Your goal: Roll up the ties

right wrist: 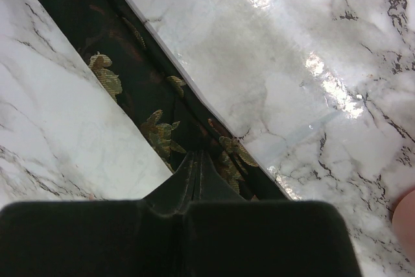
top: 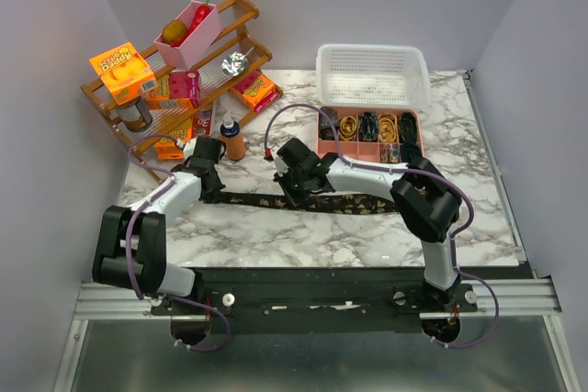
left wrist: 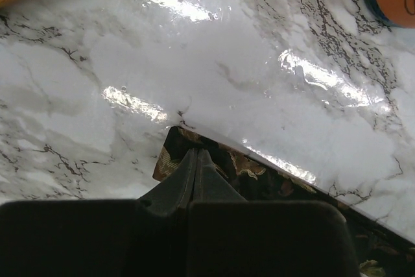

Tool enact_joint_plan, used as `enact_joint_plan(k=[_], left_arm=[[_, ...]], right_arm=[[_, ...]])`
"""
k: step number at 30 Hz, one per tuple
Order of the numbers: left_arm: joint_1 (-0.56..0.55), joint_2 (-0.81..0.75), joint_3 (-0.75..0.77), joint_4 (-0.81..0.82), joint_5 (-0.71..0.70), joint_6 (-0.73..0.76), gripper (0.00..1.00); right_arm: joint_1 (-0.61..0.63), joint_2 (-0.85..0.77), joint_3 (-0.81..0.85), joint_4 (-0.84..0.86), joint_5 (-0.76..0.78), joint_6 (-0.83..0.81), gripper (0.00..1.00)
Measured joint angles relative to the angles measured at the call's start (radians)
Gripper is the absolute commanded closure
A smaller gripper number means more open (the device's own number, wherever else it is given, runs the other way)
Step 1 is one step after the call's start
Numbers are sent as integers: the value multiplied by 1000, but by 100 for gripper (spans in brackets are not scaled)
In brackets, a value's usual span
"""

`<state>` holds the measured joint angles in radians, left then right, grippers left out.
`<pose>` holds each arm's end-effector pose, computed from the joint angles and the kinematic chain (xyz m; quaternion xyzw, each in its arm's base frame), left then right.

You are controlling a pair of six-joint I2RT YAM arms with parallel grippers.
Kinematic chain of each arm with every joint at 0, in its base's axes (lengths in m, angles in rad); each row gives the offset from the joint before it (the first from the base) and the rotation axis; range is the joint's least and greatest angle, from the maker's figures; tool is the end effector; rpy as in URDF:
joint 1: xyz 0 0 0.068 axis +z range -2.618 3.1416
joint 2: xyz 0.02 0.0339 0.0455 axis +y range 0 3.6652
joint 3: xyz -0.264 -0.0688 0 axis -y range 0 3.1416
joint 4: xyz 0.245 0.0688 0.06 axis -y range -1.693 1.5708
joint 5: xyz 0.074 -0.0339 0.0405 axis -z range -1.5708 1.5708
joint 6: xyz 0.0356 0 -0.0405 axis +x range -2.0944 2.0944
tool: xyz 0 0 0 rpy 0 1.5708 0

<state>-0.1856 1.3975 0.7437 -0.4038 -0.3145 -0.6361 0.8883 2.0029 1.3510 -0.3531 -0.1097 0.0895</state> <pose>0.2560 -0.0369 0.1782 -0.2521 0.9223 0.0388 0.2903 0.2621 0.3287 0.1600 -0.3869 0.8774 0.1774 0.2213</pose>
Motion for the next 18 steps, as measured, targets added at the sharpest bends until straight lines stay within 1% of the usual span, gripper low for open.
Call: enact_joint_plan(k=[6, 18], left_arm=[[0, 77, 18, 17, 2, 4, 100], [0, 87, 20, 37, 4, 4, 100]], right_arm=[[0, 0, 0, -1, 0, 0, 99], [0, 0, 0, -10, 1, 0, 99]])
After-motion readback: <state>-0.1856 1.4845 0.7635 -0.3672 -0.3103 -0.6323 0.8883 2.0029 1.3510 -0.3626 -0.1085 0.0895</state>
